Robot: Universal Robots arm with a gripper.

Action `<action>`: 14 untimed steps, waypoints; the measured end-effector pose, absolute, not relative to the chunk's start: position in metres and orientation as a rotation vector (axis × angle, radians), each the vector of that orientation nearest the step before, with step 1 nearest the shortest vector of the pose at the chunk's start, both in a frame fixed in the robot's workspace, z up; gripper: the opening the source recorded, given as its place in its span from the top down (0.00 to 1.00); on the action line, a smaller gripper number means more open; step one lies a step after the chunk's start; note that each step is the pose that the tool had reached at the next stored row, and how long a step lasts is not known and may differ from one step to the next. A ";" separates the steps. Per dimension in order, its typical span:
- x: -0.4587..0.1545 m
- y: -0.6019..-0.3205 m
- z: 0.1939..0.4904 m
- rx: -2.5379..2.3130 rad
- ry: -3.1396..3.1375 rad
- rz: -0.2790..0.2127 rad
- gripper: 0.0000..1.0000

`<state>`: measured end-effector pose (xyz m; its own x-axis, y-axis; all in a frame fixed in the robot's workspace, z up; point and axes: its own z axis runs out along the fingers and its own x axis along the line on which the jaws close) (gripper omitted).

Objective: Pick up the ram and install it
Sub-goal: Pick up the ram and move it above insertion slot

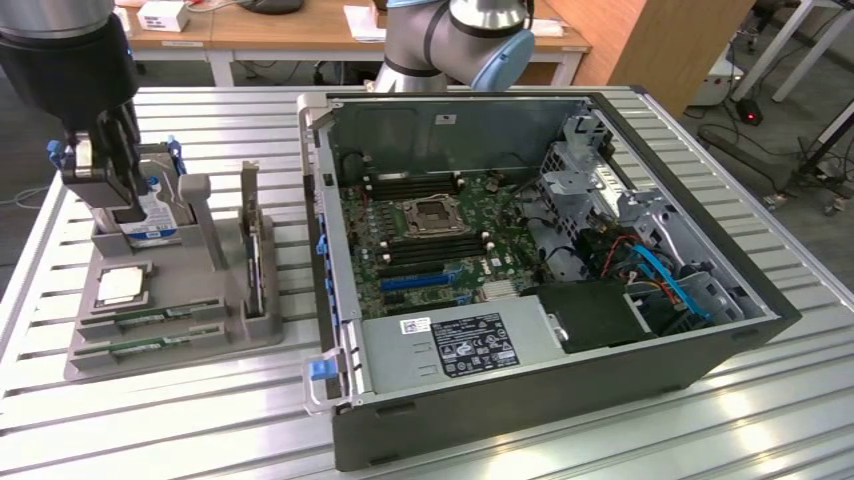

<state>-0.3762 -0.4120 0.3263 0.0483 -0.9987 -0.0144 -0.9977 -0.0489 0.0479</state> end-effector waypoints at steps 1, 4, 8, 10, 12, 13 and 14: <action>-0.376 -0.412 0.325 2.258 -2.148 -0.068 0.59; -0.377 -0.412 0.322 2.261 -2.144 -0.068 0.59; -0.377 -0.413 0.319 2.266 -2.139 -0.067 0.59; -0.378 -0.413 0.317 2.269 -2.136 -0.068 0.59; -0.378 -0.413 0.316 2.271 -2.133 -0.067 0.59; -0.378 -0.414 0.315 2.272 -2.132 -0.067 0.59; -0.378 -0.414 0.314 2.273 -2.131 -0.067 0.59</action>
<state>-0.3779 -0.4138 0.3140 0.0644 -0.9978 -0.0144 -0.9967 -0.0650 0.0478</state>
